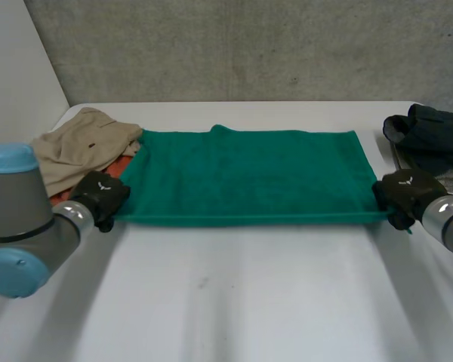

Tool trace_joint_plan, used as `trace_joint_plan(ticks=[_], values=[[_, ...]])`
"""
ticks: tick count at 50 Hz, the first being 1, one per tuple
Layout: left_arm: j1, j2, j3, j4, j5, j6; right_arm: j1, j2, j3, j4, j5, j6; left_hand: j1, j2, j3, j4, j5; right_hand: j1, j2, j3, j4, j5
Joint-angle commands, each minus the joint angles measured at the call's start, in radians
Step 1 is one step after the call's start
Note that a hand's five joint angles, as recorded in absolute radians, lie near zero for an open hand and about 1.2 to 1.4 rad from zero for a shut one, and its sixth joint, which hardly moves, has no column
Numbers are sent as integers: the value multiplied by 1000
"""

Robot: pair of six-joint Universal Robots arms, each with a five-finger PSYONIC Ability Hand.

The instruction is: Fold the laundry.

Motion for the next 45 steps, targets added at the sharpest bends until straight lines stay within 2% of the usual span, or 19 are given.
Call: trace_joint_plan(ticks=[1, 3, 6, 14, 22, 26, 31, 40, 41, 42, 43, 45], values=[[19, 234, -133, -353, 1, 29, -109, -80, 0, 534, -33, -361, 236, 202, 210, 205, 232, 272, 214, 203, 198, 197], [14, 274, -150, -471, 1, 43, -148, -88, 4, 686, -29, -515, 236, 202, 210, 205, 232, 272, 214, 203, 198, 197], [5, 271, -148, -541, 7, 55, -152, -80, -2, 682, -29, -572, 236, 202, 210, 205, 232, 272, 214, 203, 198, 197], [-45, 141, 11, -475, -17, 60, -110, 4, -69, 444, -18, -408, 236, 202, 210, 205, 232, 272, 214, 203, 198, 197], [-110, -20, 305, -299, -40, -79, -50, 81, -179, 189, -6, -259, 236, 202, 210, 205, 232, 272, 214, 203, 198, 197], [-134, -110, 451, -239, -58, -107, -27, 122, -233, 47, 5, -198, 236, 202, 210, 205, 232, 272, 214, 203, 198, 197], [-160, -241, 647, -233, -94, -109, 1, 191, -307, -79, 27, -157, 236, 202, 210, 205, 232, 272, 214, 203, 198, 197], [-200, -462, 977, -291, -152, -113, 53, 362, -503, -182, 103, -165, 236, 202, 210, 205, 232, 272, 214, 203, 198, 197], [-203, -477, 999, -297, -149, -110, 59, 382, -526, -185, 106, -167, -46, -80, -72, -77, -50, 31, -27, -38, -44, -45], [-214, -503, 1038, -305, -152, -109, 74, 424, -567, -188, 120, -174, -761, -794, -787, -792, -765, -950, -1007, -1018, -1024, -1025], [-220, -512, 1057, -309, -154, -109, 81, 441, -584, -192, 131, -179, -986, -1020, -1012, -1017, -990, -950, -1007, -1018, -1024, -1025], [-229, -528, 1089, -328, -173, -112, 87, 472, -617, -196, 158, -197, -986, -1020, -1012, -1017, -990, -950, -1007, -1018, -1024, -1025]])
